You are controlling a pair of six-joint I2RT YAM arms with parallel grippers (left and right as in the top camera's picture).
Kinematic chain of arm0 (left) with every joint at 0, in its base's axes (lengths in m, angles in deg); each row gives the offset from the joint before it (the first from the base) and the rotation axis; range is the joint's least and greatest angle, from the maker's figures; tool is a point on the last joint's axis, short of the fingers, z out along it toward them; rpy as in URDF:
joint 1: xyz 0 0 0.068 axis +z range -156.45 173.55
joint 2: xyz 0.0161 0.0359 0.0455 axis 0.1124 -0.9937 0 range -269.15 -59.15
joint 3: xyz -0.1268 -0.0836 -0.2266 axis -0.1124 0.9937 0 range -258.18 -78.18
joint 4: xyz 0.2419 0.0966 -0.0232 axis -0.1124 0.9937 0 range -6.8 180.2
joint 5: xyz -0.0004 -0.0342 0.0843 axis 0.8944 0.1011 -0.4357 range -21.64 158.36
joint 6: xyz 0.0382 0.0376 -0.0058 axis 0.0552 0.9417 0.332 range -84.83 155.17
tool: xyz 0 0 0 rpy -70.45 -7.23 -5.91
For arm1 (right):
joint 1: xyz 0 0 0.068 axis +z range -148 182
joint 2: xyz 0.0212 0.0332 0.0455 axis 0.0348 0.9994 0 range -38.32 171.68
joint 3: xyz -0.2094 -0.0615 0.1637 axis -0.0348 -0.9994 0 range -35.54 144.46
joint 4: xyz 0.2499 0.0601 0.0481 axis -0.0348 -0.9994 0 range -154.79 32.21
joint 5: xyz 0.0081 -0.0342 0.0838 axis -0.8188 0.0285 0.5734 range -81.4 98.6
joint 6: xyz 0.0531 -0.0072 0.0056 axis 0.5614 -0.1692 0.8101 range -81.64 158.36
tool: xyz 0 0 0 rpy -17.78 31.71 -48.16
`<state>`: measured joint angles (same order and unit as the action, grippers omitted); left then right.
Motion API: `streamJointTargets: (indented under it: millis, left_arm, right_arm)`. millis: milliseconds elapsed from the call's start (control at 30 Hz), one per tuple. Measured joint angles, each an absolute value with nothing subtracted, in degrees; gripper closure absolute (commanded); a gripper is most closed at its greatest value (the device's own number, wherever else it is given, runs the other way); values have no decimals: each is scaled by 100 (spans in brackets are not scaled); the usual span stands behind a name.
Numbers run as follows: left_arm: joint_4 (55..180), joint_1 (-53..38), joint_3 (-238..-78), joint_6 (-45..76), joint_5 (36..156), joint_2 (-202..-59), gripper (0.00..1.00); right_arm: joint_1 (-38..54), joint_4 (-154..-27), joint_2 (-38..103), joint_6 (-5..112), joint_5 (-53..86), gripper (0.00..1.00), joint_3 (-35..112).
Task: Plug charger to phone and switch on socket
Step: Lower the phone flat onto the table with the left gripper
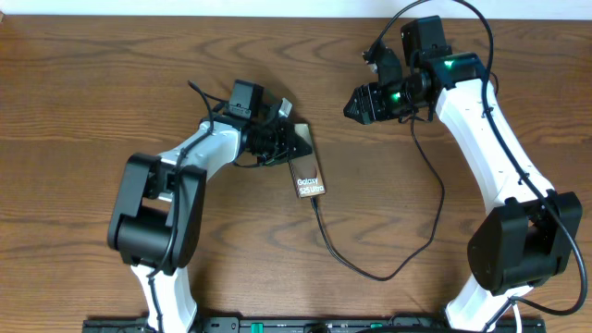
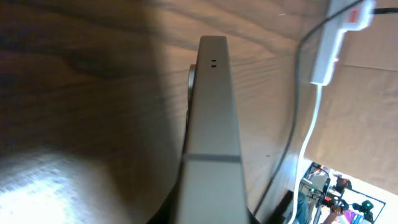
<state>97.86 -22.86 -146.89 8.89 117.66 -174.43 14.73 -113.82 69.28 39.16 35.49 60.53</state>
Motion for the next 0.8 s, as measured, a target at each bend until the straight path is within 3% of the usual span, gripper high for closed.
streamJointTargets:
  millis: [633, 800]
  left_arm:
    - [9781, -2301, -14689, 948, 11446, -17583, 93]
    - [9781, -2307, -14689, 955, 11333, -17583, 83]
  right_arm:
    - [1473, -11566, 6930, 3911, 3206, 37, 6053]
    - [1473, -11576, 6928, 3911, 3154, 37, 6053]
